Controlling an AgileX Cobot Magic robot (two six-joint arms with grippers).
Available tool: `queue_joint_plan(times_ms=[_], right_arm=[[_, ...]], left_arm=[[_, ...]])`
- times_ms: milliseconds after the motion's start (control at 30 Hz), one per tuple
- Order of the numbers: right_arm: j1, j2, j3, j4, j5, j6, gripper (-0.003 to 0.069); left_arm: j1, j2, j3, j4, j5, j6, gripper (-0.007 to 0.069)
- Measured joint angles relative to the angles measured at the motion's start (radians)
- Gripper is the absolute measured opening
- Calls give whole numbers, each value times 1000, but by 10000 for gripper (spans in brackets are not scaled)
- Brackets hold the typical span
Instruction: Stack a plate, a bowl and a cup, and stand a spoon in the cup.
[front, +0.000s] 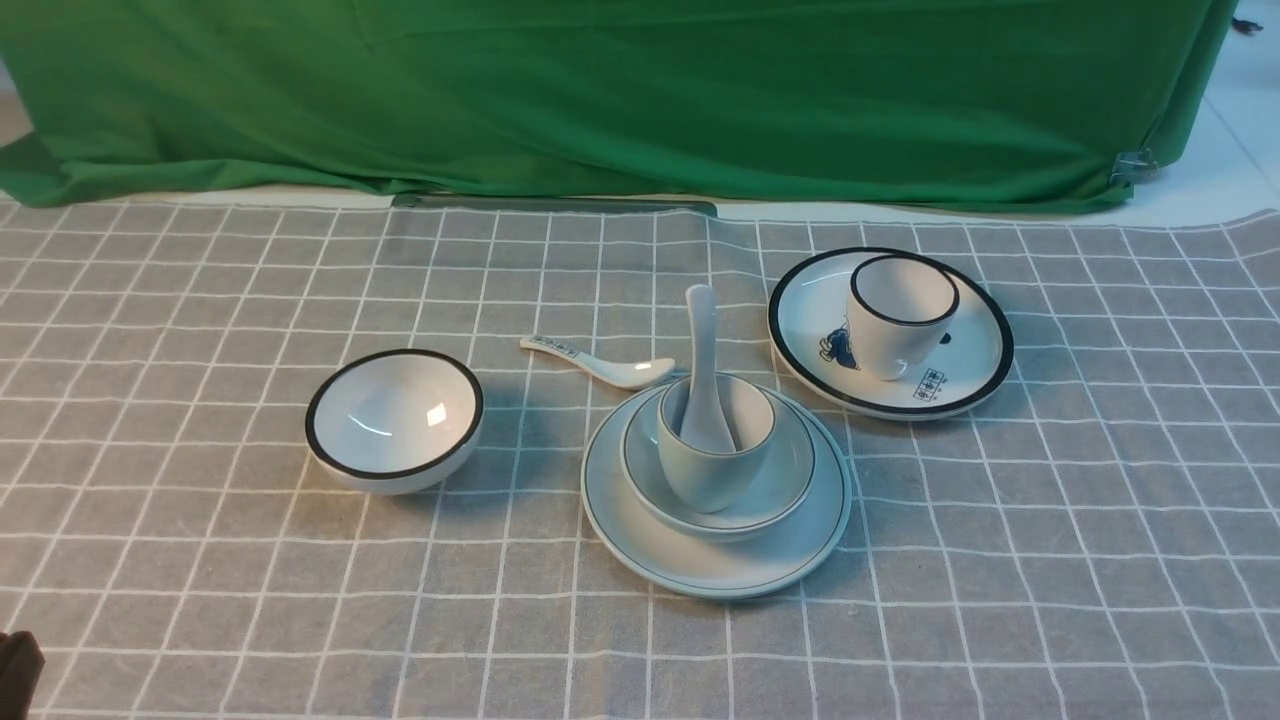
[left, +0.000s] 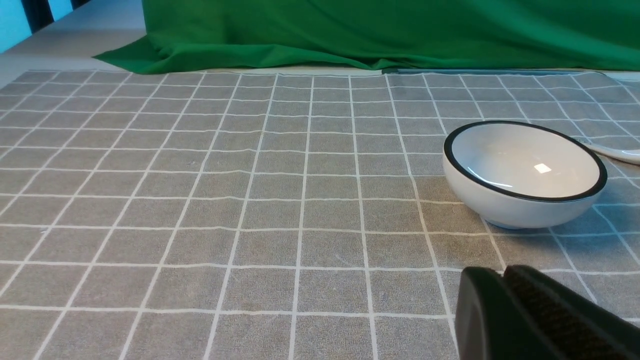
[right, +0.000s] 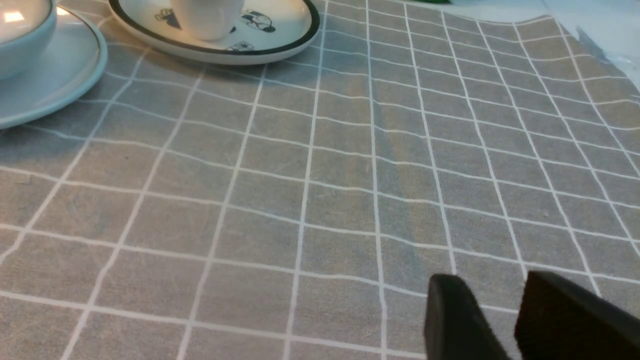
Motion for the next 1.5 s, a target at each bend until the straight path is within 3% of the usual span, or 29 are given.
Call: queue_joint_plan(times_ms=[767,1167,1500], right_arm=[[0,0,0,0,0,16,241],[0,0,0,0,0,23,241],[0,0,0,0,-1,23,241]], left_arm=[[-1,-3,0,16,0,0,17],[-111,-12,0,19,0,0,17],[-121,-12,0,19,0,0,17]])
